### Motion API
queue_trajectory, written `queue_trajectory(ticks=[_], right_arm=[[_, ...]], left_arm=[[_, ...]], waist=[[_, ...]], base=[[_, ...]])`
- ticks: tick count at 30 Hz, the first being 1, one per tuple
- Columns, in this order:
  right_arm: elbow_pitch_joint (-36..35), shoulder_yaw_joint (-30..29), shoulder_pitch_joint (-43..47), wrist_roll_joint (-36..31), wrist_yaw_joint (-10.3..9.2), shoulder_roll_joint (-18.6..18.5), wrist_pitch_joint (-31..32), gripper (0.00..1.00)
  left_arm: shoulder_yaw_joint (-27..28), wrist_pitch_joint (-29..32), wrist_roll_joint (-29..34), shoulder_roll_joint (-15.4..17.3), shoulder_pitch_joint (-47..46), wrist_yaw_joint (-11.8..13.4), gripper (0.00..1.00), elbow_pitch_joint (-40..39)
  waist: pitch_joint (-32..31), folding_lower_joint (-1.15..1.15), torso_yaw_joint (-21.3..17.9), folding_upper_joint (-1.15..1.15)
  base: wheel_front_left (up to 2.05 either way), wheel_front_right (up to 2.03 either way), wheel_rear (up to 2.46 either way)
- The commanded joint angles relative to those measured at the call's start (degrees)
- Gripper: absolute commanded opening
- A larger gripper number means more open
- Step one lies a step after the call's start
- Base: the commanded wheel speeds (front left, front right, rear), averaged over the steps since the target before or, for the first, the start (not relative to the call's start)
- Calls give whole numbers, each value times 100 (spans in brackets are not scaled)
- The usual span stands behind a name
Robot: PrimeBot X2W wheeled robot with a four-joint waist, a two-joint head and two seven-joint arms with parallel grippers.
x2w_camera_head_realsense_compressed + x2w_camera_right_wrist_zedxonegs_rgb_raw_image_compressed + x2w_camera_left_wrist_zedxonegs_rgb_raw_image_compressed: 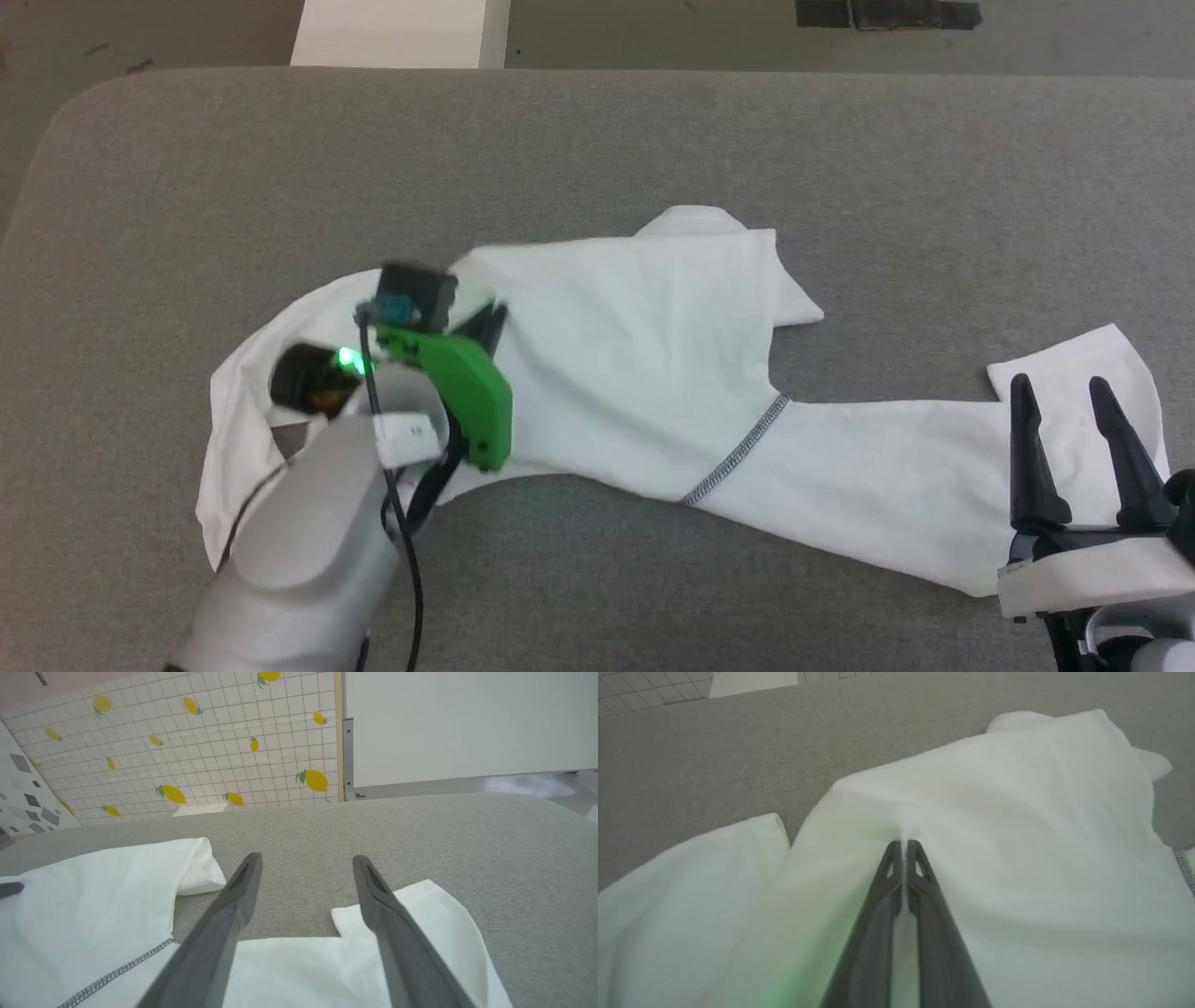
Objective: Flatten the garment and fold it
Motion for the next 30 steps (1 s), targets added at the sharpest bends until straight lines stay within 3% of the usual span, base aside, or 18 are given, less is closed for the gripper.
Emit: queue_trajectory(ticks=[1, 7, 13, 14, 16, 23, 30], right_arm=[[-64, 24, -55, -31, -8, 1, -1, 100], [-102, 76, -199, 16, -8, 1, -15, 100], [33, 146, -414, 105, -8, 1, -147, 100], [59, 157, -446, 116, -8, 1, -171, 100], [108, 183, -518, 145, -8, 1, -228, 100], [286, 133, -671, 133, -8, 1, -368, 100], [287, 116, -659, 21, -8, 1, -328, 100]], left_arm=[[156, -86, -102, 10, -415, -7, 0, -348], [426, 252, -194, 250, -1185, -47, 0, -1037], [545, 434, -87, 680, -1824, -240, 0, -791], [551, 469, -75, 731, -1879, -252, 22, -684], [550, 540, -64, 816, -1960, -280, 100, -432], [622, 282, -246, 650, -2024, -315, 100, -18], [845, -565, -328, 480, -1903, -223, 100, -557]], waist=[[124, 0, 0, 0], [536, 0, -202, 0], [1028, 0, -527, 0], [1094, 0, -566, 0], [1230, 0, -643, 0], [1342, 0, -617, 0], [928, 0, -320, 0]], base=[[0, 0, 0], [0, 0, 0], [0, 0, 0], [0, 0, 0], [0, 0, 0], [0, 0, 0], [0, 0, 0]])
